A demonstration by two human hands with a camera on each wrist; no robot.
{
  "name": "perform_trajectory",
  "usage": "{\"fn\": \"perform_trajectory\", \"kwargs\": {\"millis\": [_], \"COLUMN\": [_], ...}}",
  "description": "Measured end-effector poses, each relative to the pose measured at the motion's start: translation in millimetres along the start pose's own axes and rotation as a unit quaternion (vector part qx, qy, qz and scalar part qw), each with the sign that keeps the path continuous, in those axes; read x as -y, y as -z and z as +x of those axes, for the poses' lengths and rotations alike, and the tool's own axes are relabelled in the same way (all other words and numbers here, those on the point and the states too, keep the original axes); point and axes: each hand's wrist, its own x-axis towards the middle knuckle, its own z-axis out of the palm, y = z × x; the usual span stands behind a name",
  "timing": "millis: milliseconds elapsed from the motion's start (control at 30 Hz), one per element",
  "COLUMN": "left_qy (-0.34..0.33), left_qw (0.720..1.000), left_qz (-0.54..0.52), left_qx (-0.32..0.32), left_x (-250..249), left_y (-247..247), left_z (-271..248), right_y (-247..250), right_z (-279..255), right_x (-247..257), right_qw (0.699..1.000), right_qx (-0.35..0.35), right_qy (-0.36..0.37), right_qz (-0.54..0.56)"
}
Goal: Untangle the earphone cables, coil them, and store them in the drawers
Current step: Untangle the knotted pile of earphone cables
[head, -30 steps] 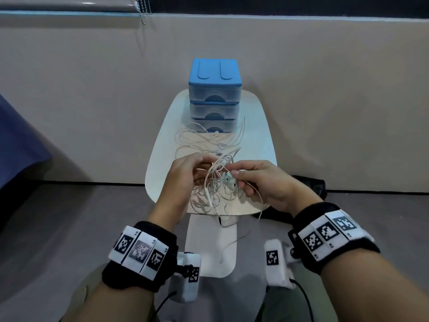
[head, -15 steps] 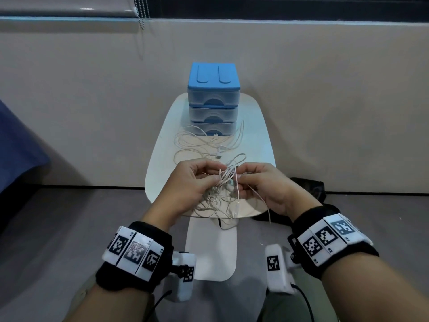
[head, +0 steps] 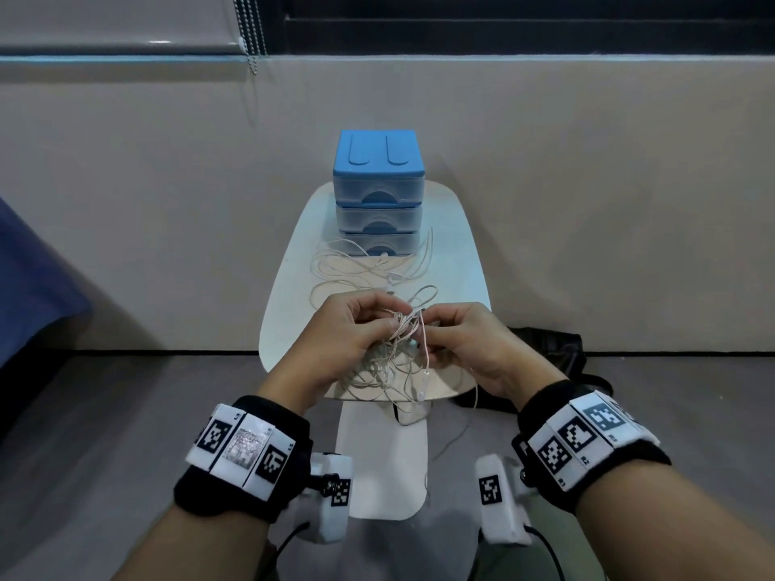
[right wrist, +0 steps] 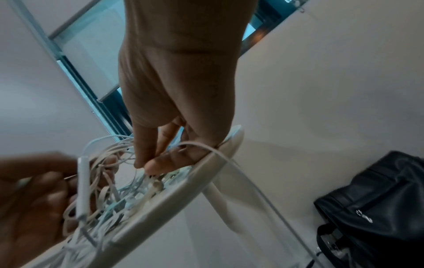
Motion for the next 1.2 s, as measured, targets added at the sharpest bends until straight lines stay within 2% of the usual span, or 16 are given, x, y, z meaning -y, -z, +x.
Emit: {"fn": "perform_trajectory", "kwargs": {"millis": [67,133,233,300,367,533,700,767,833,933,1133,1200], "left_qy": [0.016,0.031,0.047,0.052,0.057,0.057,0.037,0.029,0.024,0.018,0.005,-0.002], "left_qw": [1.000,0.999,0.996,0.995,0.994,0.994,0.994,0.994,0.995,0.995,0.996,0.996], "left_qz": [-0.015,-0.033,-0.058,-0.058,-0.061,-0.058,-0.067,-0.065,-0.062,-0.058,-0.020,-0.021], "left_qx": [-0.014,-0.024,-0.044,-0.058,-0.065,-0.078,-0.082,-0.078,-0.071,-0.079,-0.092,-0.089], "left_x": [-1.2,-1.1,-0.1,0.5,0.1,-2.4,-4.0,-4.2,-6.2,-9.8,-13.2,-14.8], "left_y": [-0.2,0.3,2.1,4.4,6.5,9.5,10.4,9.1,7.0,6.3,11.5,11.1], "left_z": [1.1,2.0,4.7,7.0,8.2,9.9,8.1,7.7,7.5,9.2,13.2,14.4], "right_y": [-0.1,0.3,1.1,-0.8,-4.3,-11.2,-9.9,-13.4,-21.5,-30.2,-32.8,-35.9], "right_z": [0.1,0.8,0.7,-5.2,-10.9,-16.2,-17.4,-18.7,-19.2,-13.3,-5.2,-4.9], "right_x": [0.3,1.7,7.0,9.9,10.4,9.9,22.4,34.1,44.6,50.2,51.3,52.1], "right_qw": [0.999,0.992,0.953,0.927,0.912,0.912,0.908,0.907,0.901,0.877,0.840,0.847], "right_qx": [-0.029,-0.063,-0.112,-0.098,-0.076,-0.113,-0.173,-0.175,-0.138,-0.092,-0.105,-0.124], "right_qy": [0.008,0.045,0.135,0.155,0.161,0.226,0.239,0.260,0.277,0.252,0.225,0.230], "right_qz": [-0.026,-0.102,-0.245,-0.328,-0.369,-0.325,-0.297,-0.280,-0.303,-0.398,-0.482,-0.463]}}
